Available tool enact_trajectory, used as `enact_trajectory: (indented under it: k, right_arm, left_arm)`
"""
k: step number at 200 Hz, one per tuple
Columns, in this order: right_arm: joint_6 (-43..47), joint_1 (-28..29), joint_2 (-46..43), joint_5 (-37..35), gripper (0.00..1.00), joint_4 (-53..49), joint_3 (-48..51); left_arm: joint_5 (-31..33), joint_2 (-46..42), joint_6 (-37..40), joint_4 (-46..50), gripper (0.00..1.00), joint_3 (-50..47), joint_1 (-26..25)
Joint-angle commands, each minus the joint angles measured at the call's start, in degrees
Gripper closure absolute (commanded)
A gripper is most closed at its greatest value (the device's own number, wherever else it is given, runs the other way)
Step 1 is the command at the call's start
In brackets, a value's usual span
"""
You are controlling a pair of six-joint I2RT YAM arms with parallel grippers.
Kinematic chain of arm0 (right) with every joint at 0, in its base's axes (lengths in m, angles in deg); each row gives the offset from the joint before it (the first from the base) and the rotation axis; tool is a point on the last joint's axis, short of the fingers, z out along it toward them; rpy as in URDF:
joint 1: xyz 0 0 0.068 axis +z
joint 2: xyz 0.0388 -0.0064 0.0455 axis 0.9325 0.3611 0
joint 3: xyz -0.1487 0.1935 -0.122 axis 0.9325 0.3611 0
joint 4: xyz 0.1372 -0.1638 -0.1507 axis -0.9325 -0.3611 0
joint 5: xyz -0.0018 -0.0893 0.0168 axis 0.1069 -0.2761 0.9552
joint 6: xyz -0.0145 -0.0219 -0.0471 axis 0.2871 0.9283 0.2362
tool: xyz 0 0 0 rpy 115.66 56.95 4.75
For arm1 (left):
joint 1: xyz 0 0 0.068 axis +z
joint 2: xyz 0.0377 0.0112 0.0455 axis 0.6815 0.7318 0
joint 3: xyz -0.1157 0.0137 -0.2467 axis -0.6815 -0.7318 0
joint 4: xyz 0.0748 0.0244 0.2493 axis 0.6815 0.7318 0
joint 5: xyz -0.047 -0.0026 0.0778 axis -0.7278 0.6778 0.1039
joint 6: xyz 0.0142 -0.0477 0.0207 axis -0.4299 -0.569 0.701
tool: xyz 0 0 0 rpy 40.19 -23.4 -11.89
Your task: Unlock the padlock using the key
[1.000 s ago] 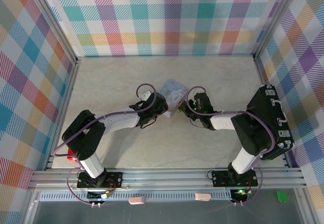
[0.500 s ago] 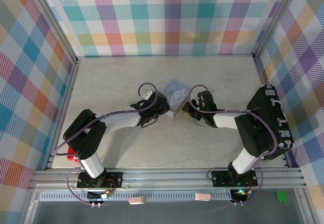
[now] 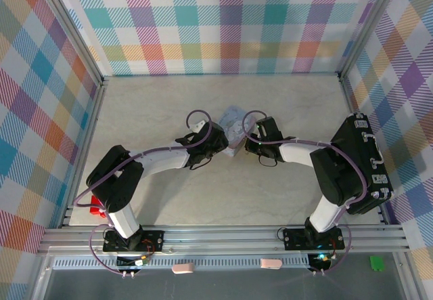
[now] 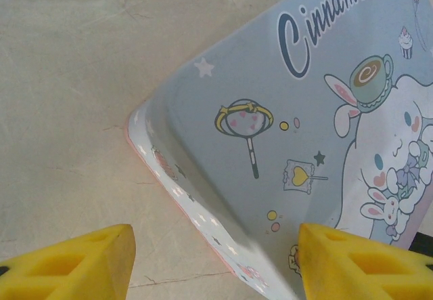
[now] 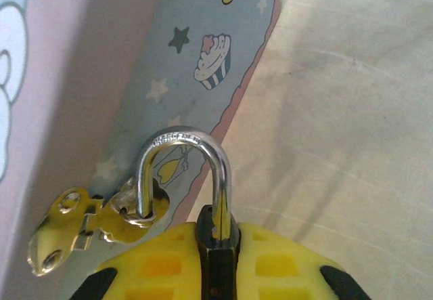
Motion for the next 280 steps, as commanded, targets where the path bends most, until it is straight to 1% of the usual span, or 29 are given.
enact_trajectory:
  k: [1,13,35,47,82,96,123,136,149,167,177,199,226,280]
  right_arm:
    - [2.91,-0.46,-0.51,-5.87,1.00,-4.30,-0.66]
    - [1.62,-1.22,-1.03,-3.97,1.00,-2.97,-0.35]
    - [-5.05,-4.14,-0.09,6.97,1.00,5.10,1.18]
    - [-6.79,-4.29,0.33,8.80,1.00,5.41,0.28]
    - [-11.76,-4.46,-0.54,8.30,0.99,8.85,1.40]
    - [-11.99,-4.46,-0.29,8.68,1.00,8.71,1.37]
    - [-12.21,-5.25,-0.29,5.68,1.00,9.30,4.74]
    - [-13.60,-6.70,0.13,7.39,1.00,13.37,7.50]
    - [-13.84,-7.27,0.94,10.73,1.00,18.60,9.23]
    - [-11.99,-7.19,1.87,14.18,1.00,20.05,9.23]
    - [-11.41,-7.23,1.66,13.74,0.98,19.85,9.85]
    - [-7.82,-7.21,-0.08,10.29,0.90,14.68,10.46]
    - [-4.77,-7.20,-2.44,7.72,0.82,11.75,11.65]
    - [-3.25,-7.23,-2.33,9.69,0.78,14.40,13.74]
  left_arm:
    - [1.12,2.98,1.63,10.18,0.37,-1.27,0.69]
    - [1.12,3.01,1.55,10.01,0.37,-1.30,0.74]
    - [0.81,3.45,1.54,9.82,0.37,-1.16,0.85]
    - [0.68,3.62,1.56,9.97,0.37,-1.13,0.81]
    - [0.47,3.55,1.37,9.86,0.37,-1.34,0.81]
    - [0.32,3.63,1.36,9.74,0.37,-1.33,0.84]
    - [0.17,3.71,1.36,9.63,0.37,-1.46,0.84]
    - [0.09,3.69,1.45,9.60,0.37,-1.45,0.78]
    - [0.14,3.77,1.63,9.79,0.37,-1.47,0.87]
    - [0.06,3.89,1.72,9.97,0.37,-1.39,1.04]
    - [0.10,3.79,1.76,9.99,0.37,-1.39,1.16]
    - [0.33,3.56,1.80,10.17,0.37,-1.38,1.25]
    - [0.54,3.62,1.72,10.13,0.37,-1.38,1.29]
    - [0.66,3.88,1.80,10.52,0.37,-0.88,1.22]
